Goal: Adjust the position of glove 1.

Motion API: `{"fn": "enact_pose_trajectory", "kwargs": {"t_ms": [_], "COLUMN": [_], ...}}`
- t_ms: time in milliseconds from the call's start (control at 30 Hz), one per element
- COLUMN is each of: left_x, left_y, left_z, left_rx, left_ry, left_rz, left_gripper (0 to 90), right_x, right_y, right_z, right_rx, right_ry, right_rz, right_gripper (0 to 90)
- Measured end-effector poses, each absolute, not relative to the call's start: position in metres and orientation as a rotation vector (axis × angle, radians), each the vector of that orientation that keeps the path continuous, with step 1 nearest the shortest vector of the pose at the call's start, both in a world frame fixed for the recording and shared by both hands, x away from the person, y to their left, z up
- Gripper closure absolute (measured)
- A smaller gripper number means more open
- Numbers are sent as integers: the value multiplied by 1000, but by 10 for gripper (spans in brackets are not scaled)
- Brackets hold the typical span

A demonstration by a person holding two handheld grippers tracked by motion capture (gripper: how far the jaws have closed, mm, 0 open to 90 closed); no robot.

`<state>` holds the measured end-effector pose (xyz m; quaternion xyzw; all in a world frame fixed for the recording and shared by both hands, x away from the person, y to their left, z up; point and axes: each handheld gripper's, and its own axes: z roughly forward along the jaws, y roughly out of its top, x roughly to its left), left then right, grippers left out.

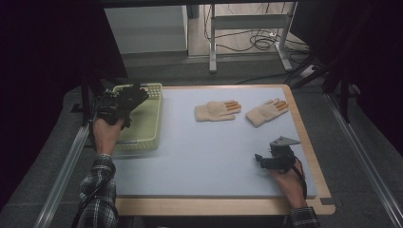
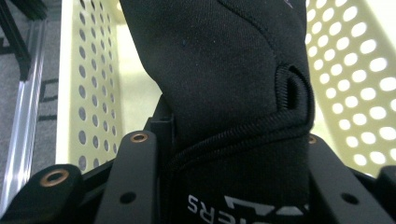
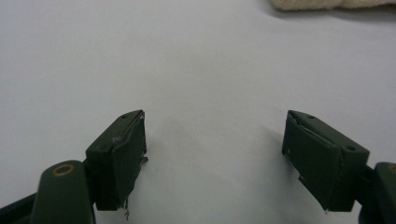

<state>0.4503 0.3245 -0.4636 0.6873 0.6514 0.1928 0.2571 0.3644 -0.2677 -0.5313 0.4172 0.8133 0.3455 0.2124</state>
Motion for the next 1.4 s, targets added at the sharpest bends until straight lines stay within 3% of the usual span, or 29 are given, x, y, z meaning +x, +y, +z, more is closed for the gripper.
{"fn": "enact_pose_trajectory", "kwargs": {"t_ms": [700, 767, 967, 1100, 1400], "left_x": [479, 483, 485, 482, 466], "left_y": [333, 333, 333, 331, 338], "left_z": [-490, -495, -497, -492, -477], "left_rx": [1941, 1969, 1990, 1995, 1925], "left_ry": [1937, 1962, 1970, 1936, 1829], "left_rz": [489, 465, 466, 441, 417], "left_gripper": [565, 508, 227, 100, 37], "right_x": [364, 364, 364, 364, 364], "right_y": [-268, -268, -268, -267, -267], "right_z": [-531, -531, -531, -531, -531], "right_rx": [1158, 1158, 1159, 1158, 1159], "right_ry": [2256, 2256, 2256, 2256, 2256], "right_rz": [959, 959, 959, 958, 958], "right_gripper": [211, 211, 211, 211, 209]}}
